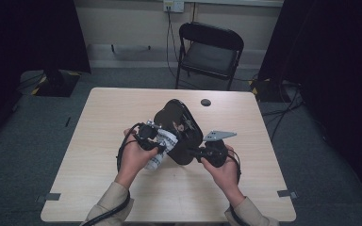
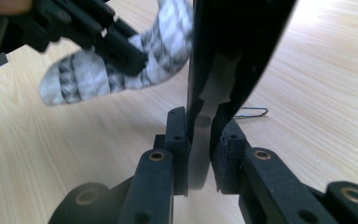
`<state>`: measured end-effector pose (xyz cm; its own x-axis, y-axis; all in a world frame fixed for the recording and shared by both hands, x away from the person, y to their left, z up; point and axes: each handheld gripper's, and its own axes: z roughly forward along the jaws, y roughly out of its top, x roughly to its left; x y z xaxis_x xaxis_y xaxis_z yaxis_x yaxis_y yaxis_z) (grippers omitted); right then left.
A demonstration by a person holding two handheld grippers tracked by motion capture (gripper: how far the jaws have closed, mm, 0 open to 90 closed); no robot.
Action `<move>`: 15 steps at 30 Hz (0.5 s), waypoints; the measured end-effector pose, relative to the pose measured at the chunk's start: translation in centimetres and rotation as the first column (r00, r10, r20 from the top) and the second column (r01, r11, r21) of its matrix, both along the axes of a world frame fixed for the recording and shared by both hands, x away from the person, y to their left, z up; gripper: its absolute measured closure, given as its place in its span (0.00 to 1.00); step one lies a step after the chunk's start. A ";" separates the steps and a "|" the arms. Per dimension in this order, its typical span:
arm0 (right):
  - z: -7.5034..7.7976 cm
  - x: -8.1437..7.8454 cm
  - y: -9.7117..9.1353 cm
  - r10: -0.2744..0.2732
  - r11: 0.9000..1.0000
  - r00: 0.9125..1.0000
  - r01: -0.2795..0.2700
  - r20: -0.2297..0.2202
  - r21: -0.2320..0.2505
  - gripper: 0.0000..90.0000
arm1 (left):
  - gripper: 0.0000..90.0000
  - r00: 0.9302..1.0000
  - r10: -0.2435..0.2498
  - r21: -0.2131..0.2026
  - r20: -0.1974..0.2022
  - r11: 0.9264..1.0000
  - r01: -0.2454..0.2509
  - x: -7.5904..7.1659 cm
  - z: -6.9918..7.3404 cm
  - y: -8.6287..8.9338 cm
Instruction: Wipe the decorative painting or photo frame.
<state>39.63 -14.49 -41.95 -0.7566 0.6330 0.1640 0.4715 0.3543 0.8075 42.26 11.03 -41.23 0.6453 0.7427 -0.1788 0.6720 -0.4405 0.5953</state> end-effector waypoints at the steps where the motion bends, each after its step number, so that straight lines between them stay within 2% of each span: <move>1: 0.0 0.0 0.0 0.000 1.000 1.000 0.000 0.001 -0.001 0.88 | 0.87 1.000 0.000 0.003 -0.009 1.000 0.000 0.0 -0.2 0.0; 5: 0.0 0.0 0.0 0.001 1.000 1.000 -0.001 0.001 -0.003 0.88 | 0.87 1.000 0.001 0.003 -0.031 1.000 -0.001 -0.3 -1.6 0.0; 15: 0.0 0.0 0.0 -0.004 1.000 1.000 0.004 -0.004 0.003 0.88 | 0.87 0.998 0.006 0.022 -0.063 1.000 -0.005 -0.7 -3.6 0.1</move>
